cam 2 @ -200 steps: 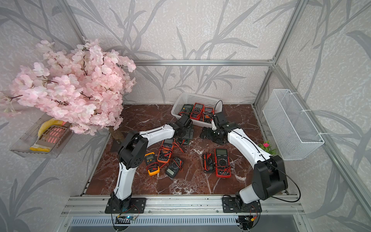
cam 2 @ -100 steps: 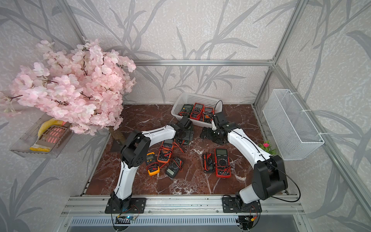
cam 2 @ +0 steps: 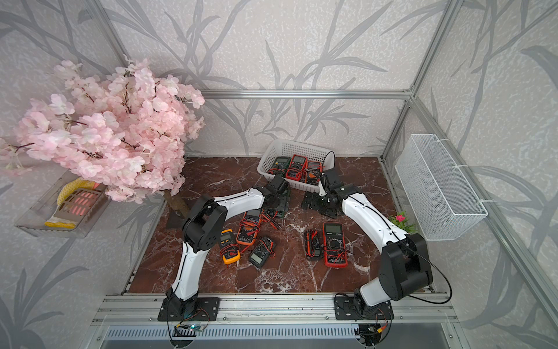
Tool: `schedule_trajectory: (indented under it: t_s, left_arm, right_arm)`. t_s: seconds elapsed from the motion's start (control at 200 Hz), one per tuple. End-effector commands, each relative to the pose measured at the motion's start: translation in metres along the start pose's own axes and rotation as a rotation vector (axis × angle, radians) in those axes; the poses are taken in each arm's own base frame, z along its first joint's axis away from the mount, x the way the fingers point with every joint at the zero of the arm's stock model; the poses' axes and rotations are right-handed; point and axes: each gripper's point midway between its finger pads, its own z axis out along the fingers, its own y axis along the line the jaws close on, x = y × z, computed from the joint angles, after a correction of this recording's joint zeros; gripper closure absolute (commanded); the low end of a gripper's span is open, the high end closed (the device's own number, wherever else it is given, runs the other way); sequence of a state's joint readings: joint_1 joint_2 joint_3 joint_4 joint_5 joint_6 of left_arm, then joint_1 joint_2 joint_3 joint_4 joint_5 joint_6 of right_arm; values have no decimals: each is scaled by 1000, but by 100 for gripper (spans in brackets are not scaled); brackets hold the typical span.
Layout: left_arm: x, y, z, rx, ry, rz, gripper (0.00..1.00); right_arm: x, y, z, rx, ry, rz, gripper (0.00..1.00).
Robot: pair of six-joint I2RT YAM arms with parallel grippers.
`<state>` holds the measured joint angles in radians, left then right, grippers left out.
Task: Put the multimeter into the basket
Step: Pick up the multimeter from the center of the board.
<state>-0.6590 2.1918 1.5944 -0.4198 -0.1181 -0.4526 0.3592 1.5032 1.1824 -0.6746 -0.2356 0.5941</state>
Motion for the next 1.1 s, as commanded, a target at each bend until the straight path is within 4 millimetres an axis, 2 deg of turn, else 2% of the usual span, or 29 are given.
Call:
schedule_trajectory:
  t_s: [0.0,0.14,0.825,1.095]
  left_arm:
    - [13,-8,2,46,58,-2,47]
    - [4,-12,-13,70,36,-15,54]
    - [6,-17,-76,170,1,-78,57]
    - [-7,-21,-111,216,-65,-98,57]
  right_arm:
    - [-3,-1,-3,12,-9,1,1]
    - [-3,-1,-3,10,-8,0,1]
    - [-15,8,-13,-24,-43,20,1]
    - [-23,11,-17,-34,-59,31,1]
